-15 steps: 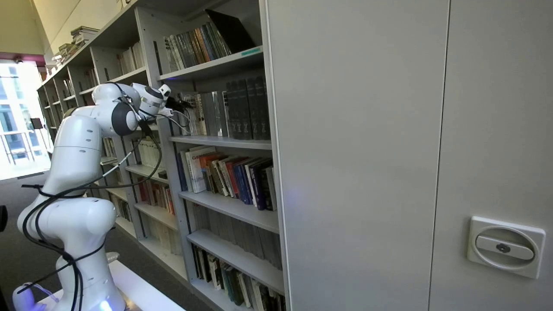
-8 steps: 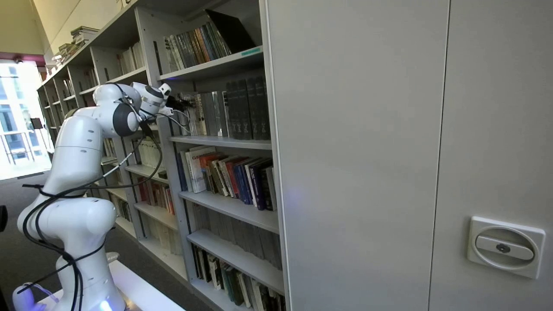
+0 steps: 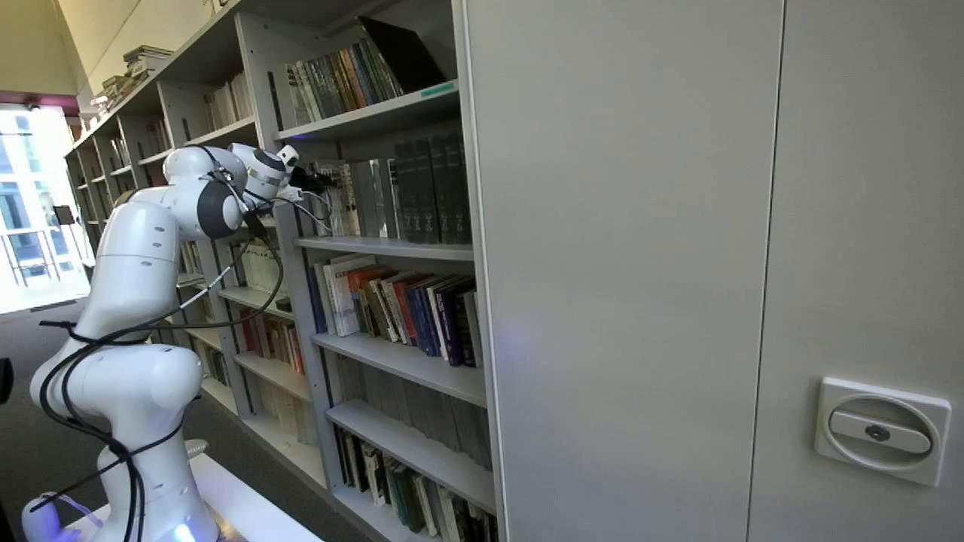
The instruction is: Pick up two small books from the compartment of the book shelf and move them to the right.
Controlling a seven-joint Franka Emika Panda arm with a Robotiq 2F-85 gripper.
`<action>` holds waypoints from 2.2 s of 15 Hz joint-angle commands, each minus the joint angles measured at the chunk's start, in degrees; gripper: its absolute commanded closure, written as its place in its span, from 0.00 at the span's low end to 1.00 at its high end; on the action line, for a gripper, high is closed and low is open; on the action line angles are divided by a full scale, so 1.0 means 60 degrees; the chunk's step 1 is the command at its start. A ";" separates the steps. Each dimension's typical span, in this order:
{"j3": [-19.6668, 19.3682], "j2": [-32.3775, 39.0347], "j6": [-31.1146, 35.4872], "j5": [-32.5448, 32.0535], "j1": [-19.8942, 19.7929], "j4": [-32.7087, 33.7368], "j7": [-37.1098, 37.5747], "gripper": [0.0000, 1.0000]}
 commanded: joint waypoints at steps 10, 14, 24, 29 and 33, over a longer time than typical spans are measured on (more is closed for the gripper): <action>-0.0180 0.0145 -0.0118 -0.0244 0.0054 0.0419 -0.0045 1.00; -0.0185 0.0106 -0.0107 -0.0233 0.0032 0.0340 -0.0011 0.98; -0.0183 -0.0271 0.0051 -0.0201 -0.0080 -0.0260 0.0154 0.98; -0.0127 -0.0573 0.0193 -0.0107 -0.0151 -0.0757 0.0182 0.98; -0.0143 -0.0758 0.0188 -0.0095 -0.0201 -0.1015 0.0213 0.98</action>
